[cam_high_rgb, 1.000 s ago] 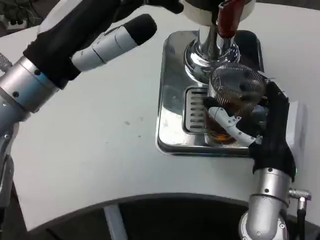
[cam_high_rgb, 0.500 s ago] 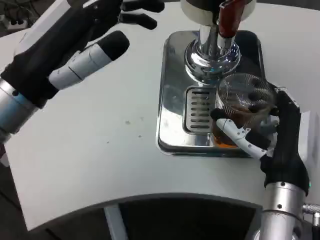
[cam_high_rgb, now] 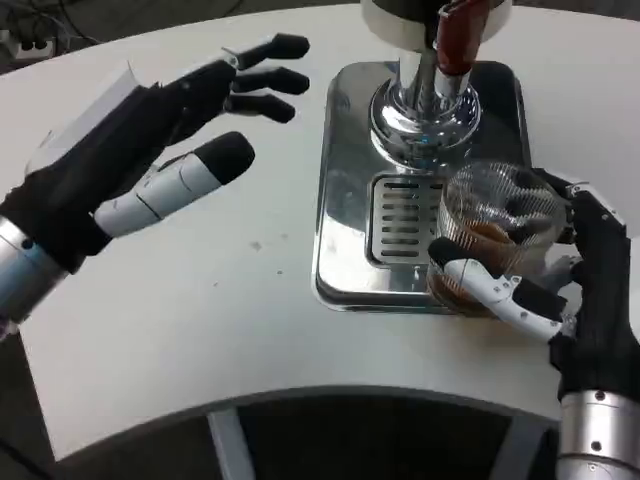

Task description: Grasp the cup under the faucet to collect the drink, then remove the cup.

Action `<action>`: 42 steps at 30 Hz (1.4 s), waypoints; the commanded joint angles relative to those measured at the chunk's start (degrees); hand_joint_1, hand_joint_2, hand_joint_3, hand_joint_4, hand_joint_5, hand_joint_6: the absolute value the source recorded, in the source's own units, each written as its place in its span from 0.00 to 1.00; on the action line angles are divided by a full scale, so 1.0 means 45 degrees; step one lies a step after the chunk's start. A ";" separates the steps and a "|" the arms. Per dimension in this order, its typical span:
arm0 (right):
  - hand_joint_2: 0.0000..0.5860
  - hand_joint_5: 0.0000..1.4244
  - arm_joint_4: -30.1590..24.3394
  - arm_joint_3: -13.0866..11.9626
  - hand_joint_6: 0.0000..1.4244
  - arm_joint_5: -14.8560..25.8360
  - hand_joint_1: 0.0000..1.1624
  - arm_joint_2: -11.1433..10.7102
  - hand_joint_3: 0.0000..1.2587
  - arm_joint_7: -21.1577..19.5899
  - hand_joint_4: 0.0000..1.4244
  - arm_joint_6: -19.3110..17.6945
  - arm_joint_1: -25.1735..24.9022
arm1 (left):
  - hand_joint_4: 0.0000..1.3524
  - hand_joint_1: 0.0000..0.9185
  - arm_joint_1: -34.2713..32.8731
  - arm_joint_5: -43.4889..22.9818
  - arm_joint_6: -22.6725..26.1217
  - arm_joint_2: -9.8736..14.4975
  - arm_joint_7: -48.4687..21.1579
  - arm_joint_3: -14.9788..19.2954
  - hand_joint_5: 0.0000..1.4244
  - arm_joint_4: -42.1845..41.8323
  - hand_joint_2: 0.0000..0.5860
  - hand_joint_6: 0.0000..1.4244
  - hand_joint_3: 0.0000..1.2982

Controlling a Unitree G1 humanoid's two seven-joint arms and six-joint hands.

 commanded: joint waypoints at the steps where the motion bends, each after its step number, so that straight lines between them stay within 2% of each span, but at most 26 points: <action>1: 0.23 0.83 -0.0741 0.0007 0.85 -0.0010 0.83 -0.0038 0.65 0.0244 0.67 -0.0176 0.0401 | 0.16 0.00 0.0557 0.0156 0.0114 0.0180 0.0229 0.0104 0.20 -0.0260 0.14 0.14 0.14; 12: 0.22 0.85 -0.1846 -0.0085 0.88 -0.0136 0.84 -0.0509 0.66 0.0991 0.69 -0.0276 0.0586 | 0.15 0.00 0.1947 0.1544 0.0268 0.0361 0.0772 -0.0020 0.18 -0.1407 0.14 0.13 0.13; 21: 0.22 0.85 -0.3115 -0.0360 0.89 0.0315 0.84 -0.0687 0.67 0.2276 0.69 0.0065 0.0581 | 0.08 0.00 0.2961 0.2950 0.0870 0.0577 0.0880 -0.0317 0.12 -0.2802 0.13 0.09 0.10; 31: 0.22 0.85 -0.3306 -0.0320 0.90 0.0680 0.85 -0.1115 0.68 0.3448 0.69 -0.0210 0.0614 | 0.05 0.00 0.3941 0.4095 0.1380 0.0824 0.0898 -0.0241 0.08 -0.4208 0.13 0.08 0.08; 37: 0.21 0.85 -0.3328 -0.0210 0.91 0.1051 0.85 -0.1636 0.69 0.4145 0.69 -0.0554 0.0601 | 0.00 0.00 0.4583 0.4892 0.1789 0.1175 0.0798 -0.0176 0.04 -0.5137 0.13 0.05 0.05; 42: 0.21 0.85 -0.3321 -0.0183 0.91 0.1349 0.85 -0.2013 0.69 0.4605 0.70 -0.0805 0.0515 | 0.00 0.00 0.5189 0.5315 0.2204 0.1396 0.0761 -0.0018 0.01 -0.5837 0.13 0.04 0.03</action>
